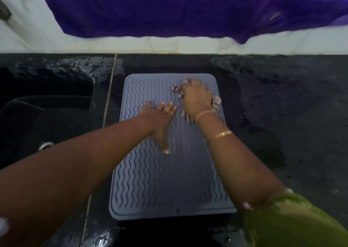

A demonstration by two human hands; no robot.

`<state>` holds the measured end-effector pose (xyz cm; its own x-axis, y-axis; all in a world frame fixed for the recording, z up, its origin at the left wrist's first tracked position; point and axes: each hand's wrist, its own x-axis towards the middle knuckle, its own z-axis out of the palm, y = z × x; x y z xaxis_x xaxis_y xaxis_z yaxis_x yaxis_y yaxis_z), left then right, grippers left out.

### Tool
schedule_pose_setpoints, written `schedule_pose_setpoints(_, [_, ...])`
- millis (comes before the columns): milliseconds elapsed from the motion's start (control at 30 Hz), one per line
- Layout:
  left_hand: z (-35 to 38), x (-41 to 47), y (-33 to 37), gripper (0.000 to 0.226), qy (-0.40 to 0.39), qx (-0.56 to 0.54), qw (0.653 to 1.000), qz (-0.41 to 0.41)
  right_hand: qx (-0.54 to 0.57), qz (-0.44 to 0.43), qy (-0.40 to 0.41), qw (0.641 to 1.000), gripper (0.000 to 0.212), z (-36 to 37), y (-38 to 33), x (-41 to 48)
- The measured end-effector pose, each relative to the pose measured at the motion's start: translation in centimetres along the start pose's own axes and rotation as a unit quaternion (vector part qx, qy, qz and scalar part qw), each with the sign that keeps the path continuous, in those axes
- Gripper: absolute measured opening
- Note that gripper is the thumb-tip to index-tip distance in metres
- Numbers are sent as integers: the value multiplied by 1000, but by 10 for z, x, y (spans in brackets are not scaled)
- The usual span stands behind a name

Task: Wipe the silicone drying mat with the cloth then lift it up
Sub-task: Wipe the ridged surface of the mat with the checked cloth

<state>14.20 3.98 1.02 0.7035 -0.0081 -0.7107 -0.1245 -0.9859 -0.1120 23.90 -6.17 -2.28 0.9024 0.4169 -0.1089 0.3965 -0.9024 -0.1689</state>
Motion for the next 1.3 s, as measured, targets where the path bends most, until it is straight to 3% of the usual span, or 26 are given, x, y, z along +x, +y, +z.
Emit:
schedule_pose_setpoints(133, [1,-2,0,143,12,-22,1000,7,-16,-31,-53,998,80,6,9,-90])
schedule_pose_setpoints(333, [3,2,1,145,10,-21,1000,3,-63,-30,77,995,41,32,12,-188])
schedule_pose_setpoints(467, [3,4,5,144,12,-28,1000,1,-46,-35,128,990,30,32,17,-147])
schedule_pose_setpoints(567, [4,5,4,144,12,-35,999,0,-39,-7,118,992,26,21,13,-95])
schedule_pose_setpoints(700, [2,8,5,145,6,-12,1000,-13,-17,0,64,998,38,15,14,-85])
schedule_pose_setpoints(833, [1,11,7,148,-10,4,1000,-28,-23,-40,46,998,65,22,15,-162])
schedule_pose_setpoints(900, [-3,8,15,146,-20,25,999,-40,-35,-36,102,994,55,32,16,-207])
schedule_pose_setpoints(1067, [-9,3,24,143,-24,54,996,-62,-46,-48,123,990,41,42,20,-263])
schedule_pose_setpoints(1167, [-7,5,24,143,-22,64,996,-63,-48,-60,137,988,35,37,20,-243])
schedule_pose_setpoints(1300, [-10,3,31,139,-26,99,993,-58,-61,-32,165,984,34,34,26,-153])
